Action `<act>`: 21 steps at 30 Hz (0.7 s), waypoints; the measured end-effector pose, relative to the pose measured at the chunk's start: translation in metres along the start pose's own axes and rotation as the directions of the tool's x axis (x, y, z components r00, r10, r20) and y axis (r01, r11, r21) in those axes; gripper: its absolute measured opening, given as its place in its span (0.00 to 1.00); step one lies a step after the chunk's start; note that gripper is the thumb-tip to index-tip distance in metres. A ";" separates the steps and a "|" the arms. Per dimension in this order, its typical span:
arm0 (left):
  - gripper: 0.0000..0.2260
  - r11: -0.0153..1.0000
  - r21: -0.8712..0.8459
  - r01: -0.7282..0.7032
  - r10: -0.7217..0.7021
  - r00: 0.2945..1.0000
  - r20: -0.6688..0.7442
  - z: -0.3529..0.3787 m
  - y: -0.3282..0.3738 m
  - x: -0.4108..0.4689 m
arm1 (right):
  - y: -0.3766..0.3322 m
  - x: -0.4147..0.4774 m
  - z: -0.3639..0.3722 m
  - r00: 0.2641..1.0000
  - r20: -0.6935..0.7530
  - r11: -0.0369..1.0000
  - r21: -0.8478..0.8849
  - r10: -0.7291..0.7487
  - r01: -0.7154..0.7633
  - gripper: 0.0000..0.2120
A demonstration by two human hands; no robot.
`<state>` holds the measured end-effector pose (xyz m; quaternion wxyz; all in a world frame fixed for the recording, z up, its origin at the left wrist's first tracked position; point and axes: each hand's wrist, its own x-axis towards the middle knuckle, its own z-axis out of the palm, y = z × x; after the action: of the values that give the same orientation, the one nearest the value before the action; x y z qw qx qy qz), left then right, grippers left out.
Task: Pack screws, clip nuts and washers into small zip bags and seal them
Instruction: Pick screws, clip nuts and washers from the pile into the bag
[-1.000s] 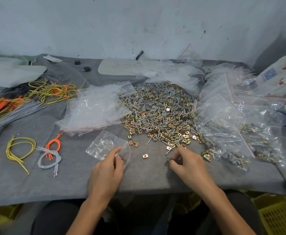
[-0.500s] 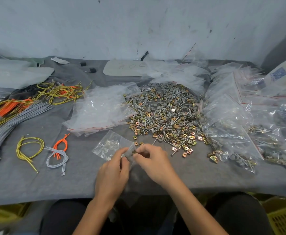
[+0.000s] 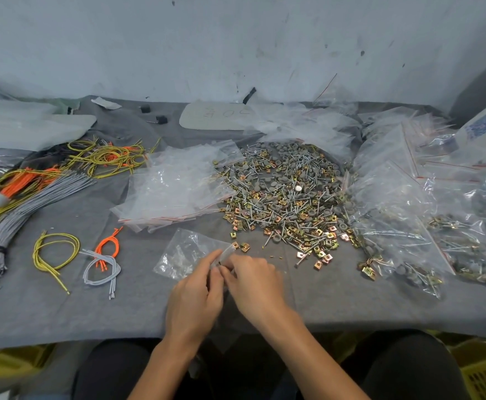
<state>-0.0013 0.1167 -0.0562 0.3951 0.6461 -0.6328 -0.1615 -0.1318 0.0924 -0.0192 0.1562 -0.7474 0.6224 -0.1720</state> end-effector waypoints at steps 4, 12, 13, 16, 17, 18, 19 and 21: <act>0.20 1.000 -0.006 0.009 -0.009 1.000 0.009 -0.002 0.003 0.000 | 0.003 -0.003 -0.007 0.997 -0.071 0.999 0.013 -0.032 0.034 0.14; 0.17 0.999 0.048 -0.008 0.008 1.000 0.003 -0.003 0.010 0.001 | 0.066 -0.009 -0.037 0.991 -0.093 0.994 0.065 0.099 -0.093 0.06; 0.17 0.999 0.048 -0.004 0.004 1.000 0.007 -0.002 0.009 0.001 | 0.067 -0.009 -0.038 0.995 -0.038 0.995 0.041 0.093 -0.091 0.07; 0.16 0.998 0.056 0.005 -0.007 1.000 0.029 -0.002 0.008 0.001 | 0.061 -0.007 -0.034 0.997 0.047 0.998 0.020 0.061 -0.062 0.10; 0.16 0.998 0.061 0.004 -0.006 0.999 0.032 -0.002 0.008 0.001 | 0.059 -0.007 -0.032 0.997 0.049 0.998 0.015 0.055 -0.055 0.10; 0.16 0.998 0.064 0.005 -0.007 0.999 0.035 -0.002 0.008 0.001 | 0.057 -0.006 -0.031 0.998 0.046 0.999 0.008 0.046 -0.046 0.09; 0.16 0.998 0.064 0.007 -0.009 0.999 0.039 -0.002 0.008 0.001 | 0.056 -0.006 -0.031 0.998 0.047 0.999 -0.002 0.041 -0.041 0.07; 0.16 0.998 0.062 0.010 -0.013 0.999 0.048 -0.003 0.009 0.001 | 0.054 -0.005 -0.030 0.997 0.054 0.999 -0.001 0.052 -0.052 0.03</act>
<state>-0.0055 0.1174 -0.0478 0.3585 0.6575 -0.6432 -0.1598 -0.1931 0.0869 -0.0166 0.1774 -0.7353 0.6372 -0.1476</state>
